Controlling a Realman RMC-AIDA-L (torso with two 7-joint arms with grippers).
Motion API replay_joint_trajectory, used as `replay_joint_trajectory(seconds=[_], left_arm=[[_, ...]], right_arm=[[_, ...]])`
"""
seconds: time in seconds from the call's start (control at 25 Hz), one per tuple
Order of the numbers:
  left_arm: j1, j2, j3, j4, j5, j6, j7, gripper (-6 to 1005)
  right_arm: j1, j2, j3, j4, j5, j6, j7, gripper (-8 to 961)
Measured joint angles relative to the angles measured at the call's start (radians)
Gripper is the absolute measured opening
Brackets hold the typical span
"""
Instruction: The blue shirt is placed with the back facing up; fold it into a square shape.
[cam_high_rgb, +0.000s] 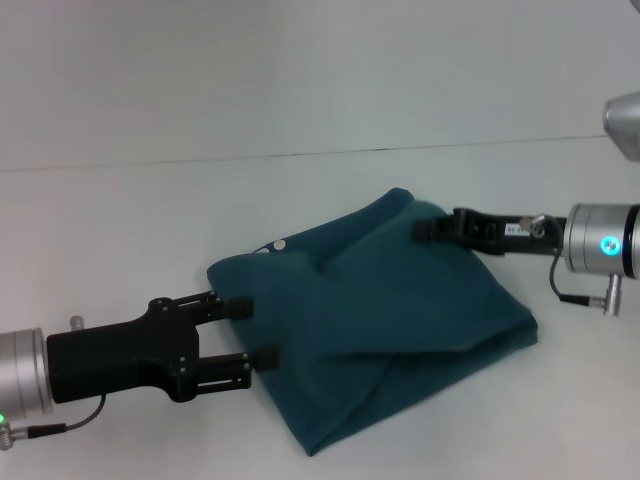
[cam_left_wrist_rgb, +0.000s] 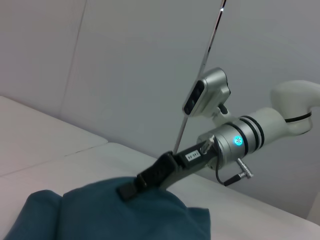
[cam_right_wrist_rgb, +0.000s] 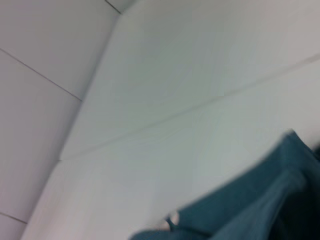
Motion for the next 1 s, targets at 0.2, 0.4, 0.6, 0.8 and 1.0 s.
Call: replay_joint_trajectory(seconds=[0.2, 0.4, 0.6, 0.8, 1.0], left_arm=[[-0.001, 0.000, -0.007, 0.000, -0.005, 0.000, -0.005, 780], [0.002, -0.002, -0.031, 0.000, -0.022, 0.000, -0.012, 780], [0.003, -0.001, -0.039, -0.003, -0.030, 0.000, -0.030, 780], [0.003, -0.003, -0.039, 0.000, -0.035, 0.000, -0.044, 780], [0.003, -0.003, -0.039, 0.001, -0.040, 0.000, -0.053, 780]], right_arm=[[0.019, 0.005, -0.005, -0.045, 0.048, -0.020, -0.061, 62], [0.036, 0.012, -0.005, -0.148, 0.074, -0.082, -0.066, 63], [0.034, 0.013, -0.002, -0.217, 0.096, -0.126, -0.063, 63], [0.022, 0.010, -0.002, -0.227, 0.096, -0.140, -0.054, 62], [0.007, 0.014, -0.005, -0.226, 0.096, -0.141, -0.053, 63]])
